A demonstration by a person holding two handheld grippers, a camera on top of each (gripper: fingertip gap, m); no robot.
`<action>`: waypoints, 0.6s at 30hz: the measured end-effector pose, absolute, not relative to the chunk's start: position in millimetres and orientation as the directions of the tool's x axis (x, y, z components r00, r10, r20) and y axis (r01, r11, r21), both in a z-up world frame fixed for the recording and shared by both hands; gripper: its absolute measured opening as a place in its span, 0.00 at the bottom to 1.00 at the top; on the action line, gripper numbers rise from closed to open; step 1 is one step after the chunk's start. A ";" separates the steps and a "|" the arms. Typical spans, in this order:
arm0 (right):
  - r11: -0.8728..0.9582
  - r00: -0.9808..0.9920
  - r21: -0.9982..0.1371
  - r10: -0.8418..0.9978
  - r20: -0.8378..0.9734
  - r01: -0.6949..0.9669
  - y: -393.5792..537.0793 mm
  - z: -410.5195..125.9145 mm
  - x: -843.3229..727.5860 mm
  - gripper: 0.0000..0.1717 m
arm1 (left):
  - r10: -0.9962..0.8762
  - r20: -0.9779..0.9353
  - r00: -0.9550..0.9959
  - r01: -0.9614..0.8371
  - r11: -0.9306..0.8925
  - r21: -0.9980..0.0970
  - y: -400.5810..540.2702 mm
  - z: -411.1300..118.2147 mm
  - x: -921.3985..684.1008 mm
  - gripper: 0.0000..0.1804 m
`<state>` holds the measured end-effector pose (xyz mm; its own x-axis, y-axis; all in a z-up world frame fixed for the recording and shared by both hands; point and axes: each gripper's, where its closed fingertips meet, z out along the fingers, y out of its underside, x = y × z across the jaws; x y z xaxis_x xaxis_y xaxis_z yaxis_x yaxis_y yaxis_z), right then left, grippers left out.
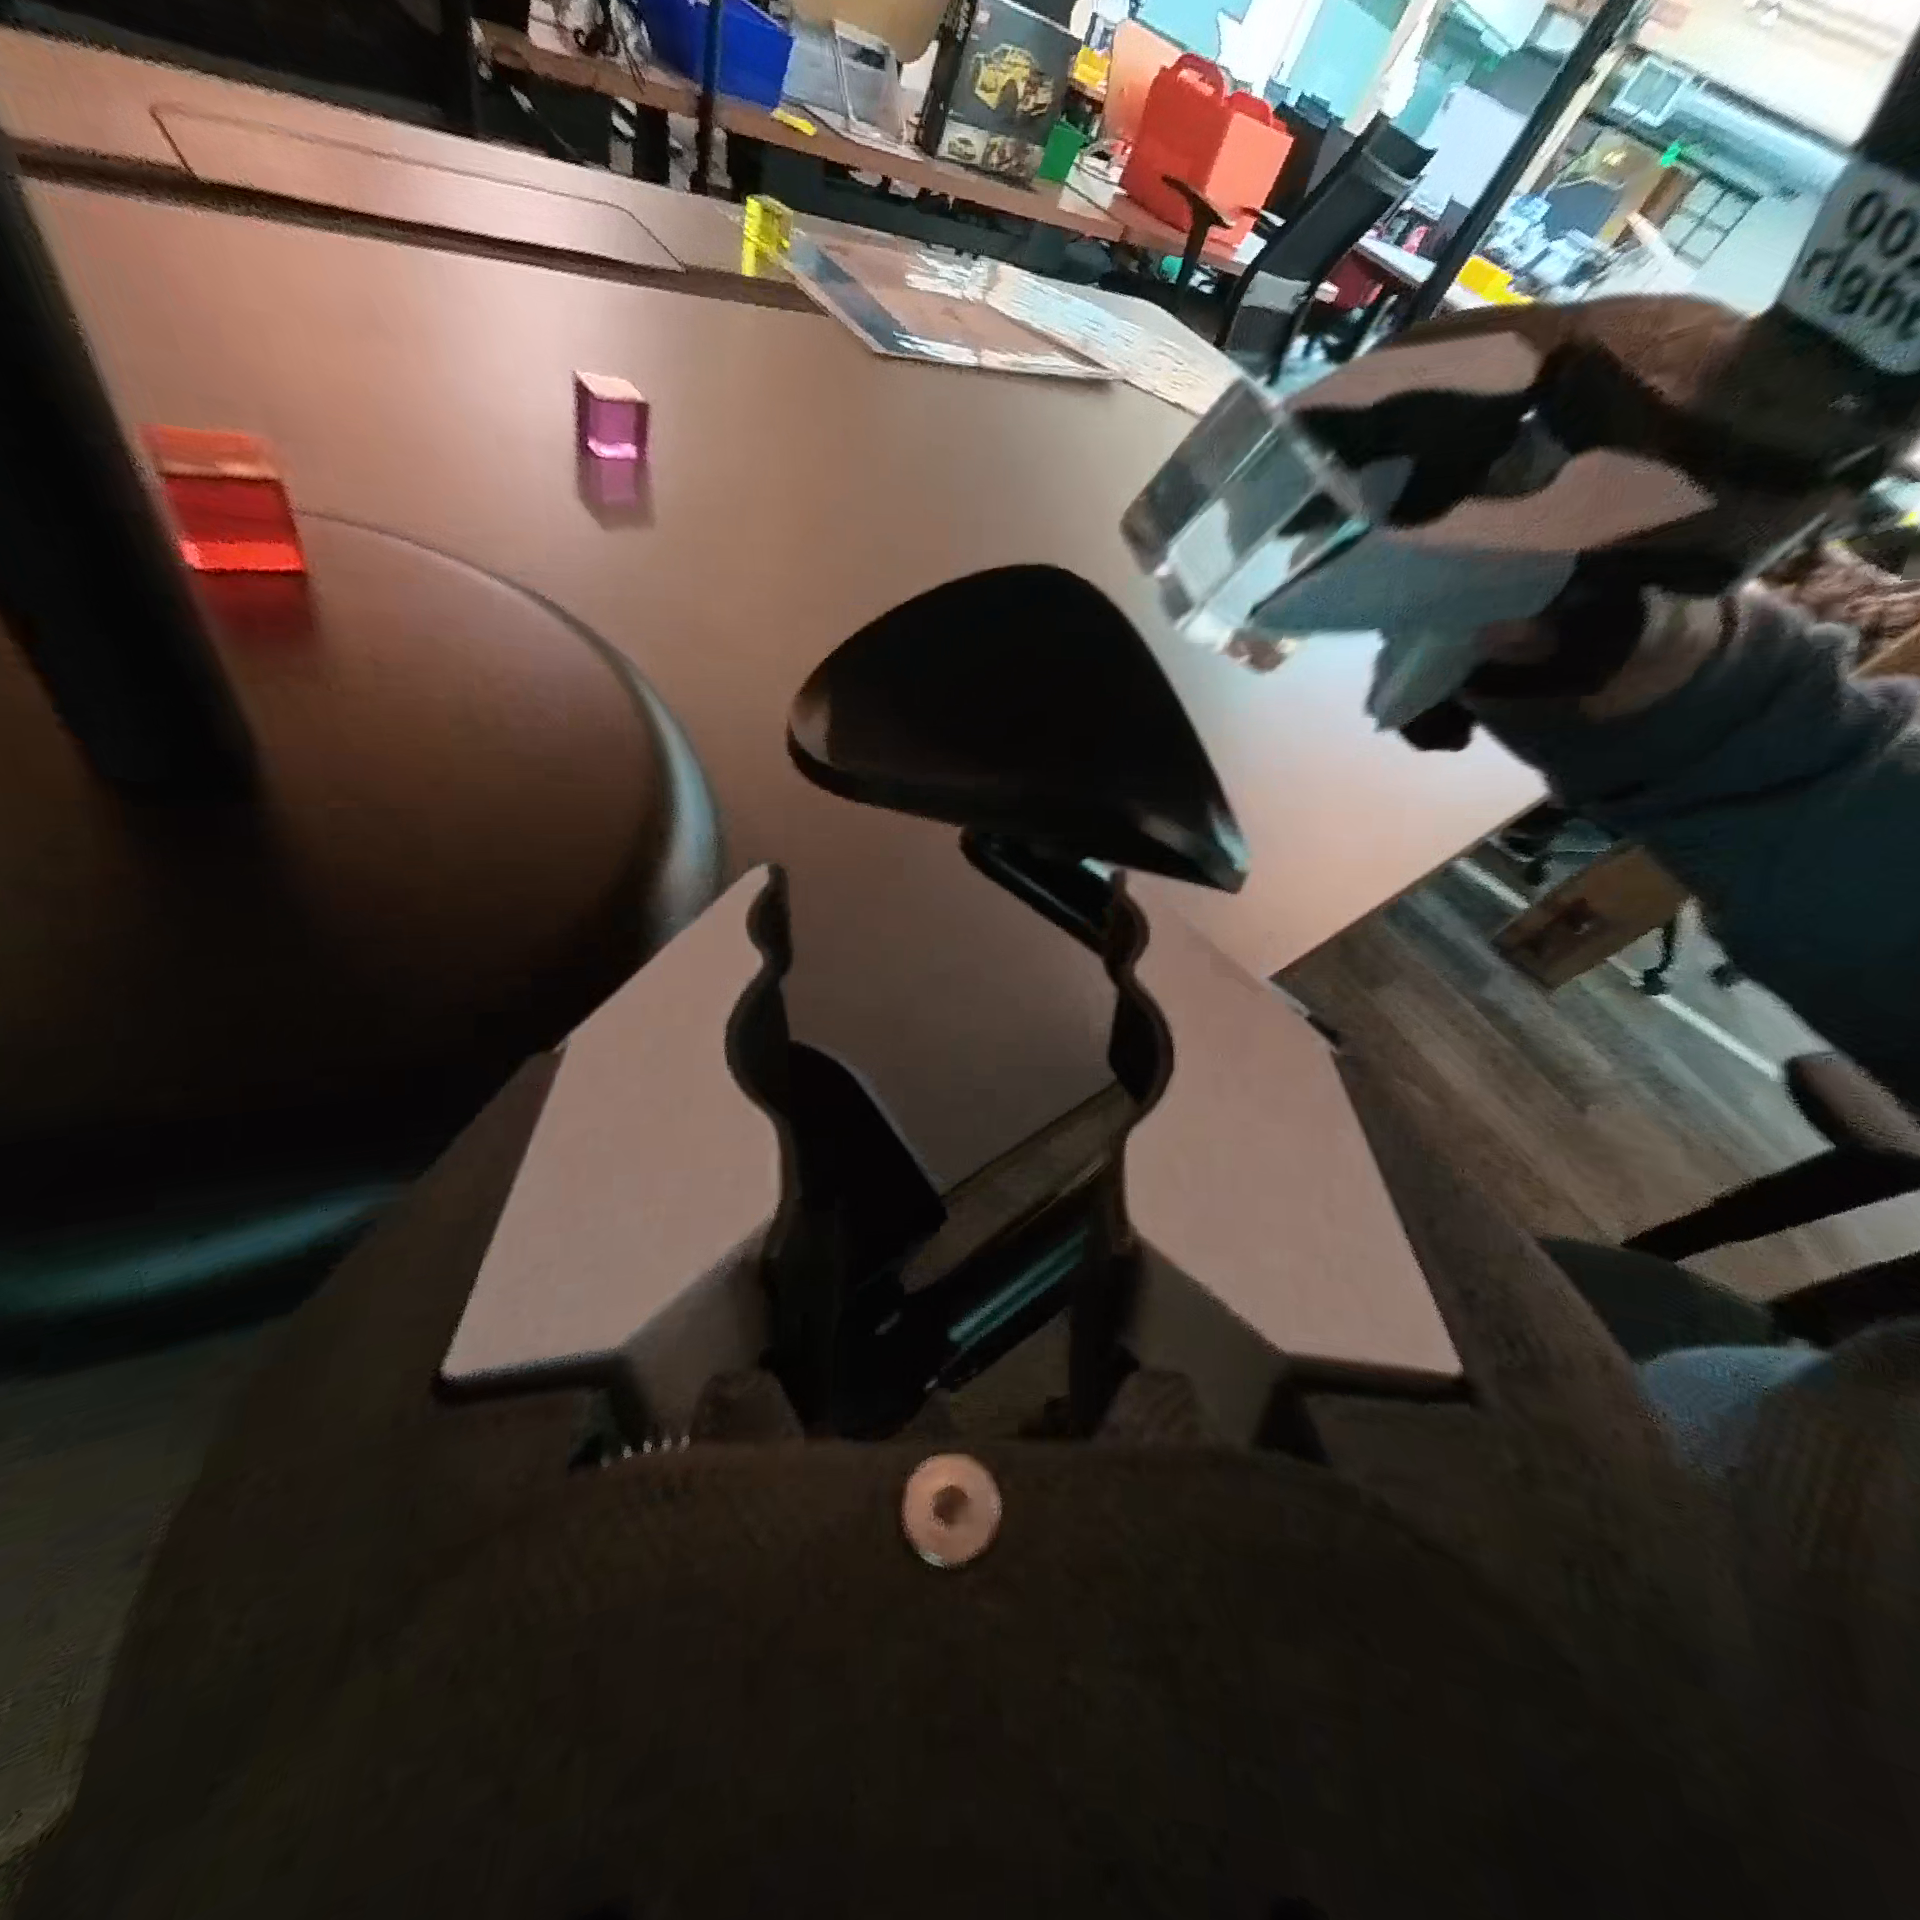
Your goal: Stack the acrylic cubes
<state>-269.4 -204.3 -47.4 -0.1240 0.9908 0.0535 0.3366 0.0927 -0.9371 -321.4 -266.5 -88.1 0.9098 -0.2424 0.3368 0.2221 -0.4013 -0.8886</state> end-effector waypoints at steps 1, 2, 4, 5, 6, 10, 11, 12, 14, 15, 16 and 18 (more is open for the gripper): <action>0.117 -0.162 -0.925 0.985 0.061 0.361 -209.5 -51.7 -273.6 0.25 | -0.252 0.365 0.896 0.242 -0.412 -0.879 -264.1 -87.3 -317.5 0.32; 0.140 -0.192 -0.911 0.979 0.069 0.387 -213.1 -56.7 -277.3 0.25 | -0.259 0.385 0.886 0.254 -0.423 -0.870 -262.4 -87.4 -314.1 0.32; 0.185 -0.231 -0.885 0.969 0.091 0.428 -216.7 -65.7 -283.3 0.25 | -0.306 0.368 0.878 0.218 -0.429 -0.877 -261.8 -87.4 -304.5 0.37; 0.203 -0.249 -0.875 0.964 0.099 0.439 -218.1 -68.9 -285.6 0.25 | -0.313 0.319 0.894 0.171 -0.420 -0.891 -261.1 -88.7 -302.1 0.40; 0.214 -0.267 -0.869 0.959 0.099 0.446 -219.9 -71.4 -287.4 0.25 | -0.318 0.256 0.913 0.113 -0.405 -0.907 -260.1 -89.7 -300.0 0.44; 0.238 -0.335 -0.857 0.939 0.082 0.457 -224.5 -76.9 -292.2 0.25 | -0.320 0.103 0.942 -0.031 -0.386 -0.922 -249.9 -96.5 -287.2 0.49; 0.245 -0.350 -0.852 0.933 0.078 0.462 -224.5 -78.2 -292.5 0.25 | -0.312 0.092 0.946 -0.040 -0.391 -0.920 -246.5 -99.0 -286.8 0.49; 0.250 -0.366 -0.848 0.928 0.071 0.468 -224.3 -79.1 -292.4 0.25 | -0.319 0.092 0.943 -0.042 -0.390 -0.920 -244.3 -99.7 -285.8 0.49; 0.251 -0.395 -0.843 0.917 0.050 0.477 -223.6 -79.7 -291.2 0.25 | -0.334 0.127 0.934 -0.013 -0.387 -0.922 -242.4 -97.8 -285.3 0.48; 0.249 -0.409 -0.840 0.912 0.035 0.482 -223.1 -79.7 -290.0 0.25 | -0.342 0.140 0.929 -0.006 -0.392 -0.920 -242.3 -98.3 -286.2 0.48; 0.248 -0.420 -0.837 0.907 0.023 0.488 -222.2 -79.9 -288.7 0.25 | -0.354 0.151 0.923 -0.001 -0.396 -0.918 -242.6 -98.7 -286.8 0.48; 0.255 -0.434 -0.826 0.901 0.014 0.502 -218.0 -81.2 -286.0 0.25 | -0.375 0.166 0.912 0.001 -0.401 -0.916 -242.9 -99.3 -288.4 0.47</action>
<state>-286.0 -218.0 -81.2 -0.4341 0.9007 0.0142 0.5020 0.2550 -0.8265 -288.4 -242.9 -99.3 0.9121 -0.3752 0.1656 0.0013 -0.4011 -0.9161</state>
